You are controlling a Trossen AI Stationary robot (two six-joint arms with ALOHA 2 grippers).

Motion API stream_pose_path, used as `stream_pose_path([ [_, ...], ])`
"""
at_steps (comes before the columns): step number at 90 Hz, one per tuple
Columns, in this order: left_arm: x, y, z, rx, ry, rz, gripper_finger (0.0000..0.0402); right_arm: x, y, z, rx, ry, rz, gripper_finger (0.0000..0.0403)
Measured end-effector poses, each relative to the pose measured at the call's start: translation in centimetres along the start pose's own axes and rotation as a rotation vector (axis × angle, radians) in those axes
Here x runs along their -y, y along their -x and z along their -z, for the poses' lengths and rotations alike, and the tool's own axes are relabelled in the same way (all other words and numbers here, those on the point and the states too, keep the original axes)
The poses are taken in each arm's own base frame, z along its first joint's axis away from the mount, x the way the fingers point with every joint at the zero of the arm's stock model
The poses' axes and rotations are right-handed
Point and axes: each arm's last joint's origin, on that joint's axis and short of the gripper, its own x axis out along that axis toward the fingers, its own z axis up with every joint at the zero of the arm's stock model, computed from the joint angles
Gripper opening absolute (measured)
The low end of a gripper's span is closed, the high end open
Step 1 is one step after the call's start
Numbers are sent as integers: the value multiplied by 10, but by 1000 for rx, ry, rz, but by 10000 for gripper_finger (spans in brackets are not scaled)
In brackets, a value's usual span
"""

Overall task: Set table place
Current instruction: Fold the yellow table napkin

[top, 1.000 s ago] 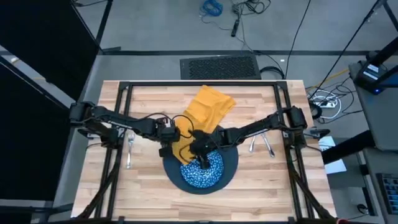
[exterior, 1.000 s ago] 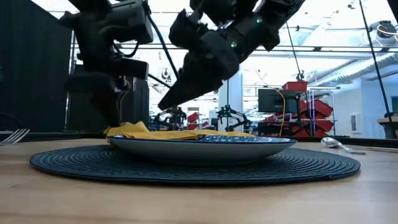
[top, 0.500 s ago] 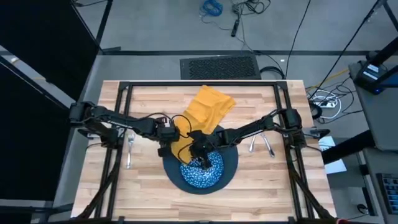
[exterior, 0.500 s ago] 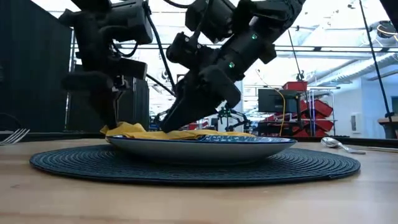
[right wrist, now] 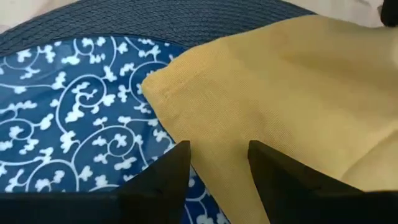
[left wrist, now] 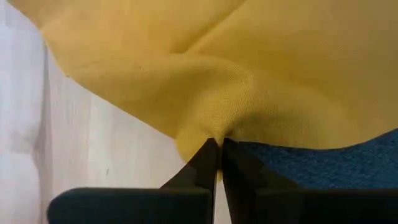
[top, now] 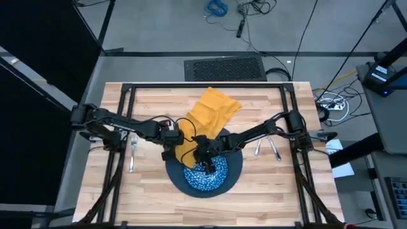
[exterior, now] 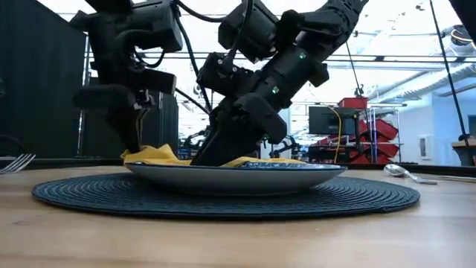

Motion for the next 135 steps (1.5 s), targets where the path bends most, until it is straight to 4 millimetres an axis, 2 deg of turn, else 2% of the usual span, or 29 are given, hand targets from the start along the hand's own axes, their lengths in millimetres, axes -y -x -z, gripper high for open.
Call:
stream_pose_path([
  [12,0,0,0,1,1,0,1,0,0,1,-11,-1,-3,115],
  [30,0,0,0,1,1,0,1,-1,0,2,-22,4,-11,13],
  [48,0,0,0,4,2,0,1,-1,1,1,-17,12,-3,3],
  [62,0,0,-1,13,5,-10,1,1,13,-5,-24,26,51,2],
  [76,-1,4,-5,32,28,-41,0,5,42,-23,17,43,123,1],
  [89,0,23,-17,125,32,-112,0,9,74,-39,46,52,191,1],
  [105,0,66,-25,310,57,-198,0,13,120,-55,86,47,282,0],
  [124,-4,121,-18,508,100,-280,0,21,185,-82,252,21,348,0],
  [135,-4,151,-11,619,110,-314,0,16,215,-107,272,44,411,0],
])
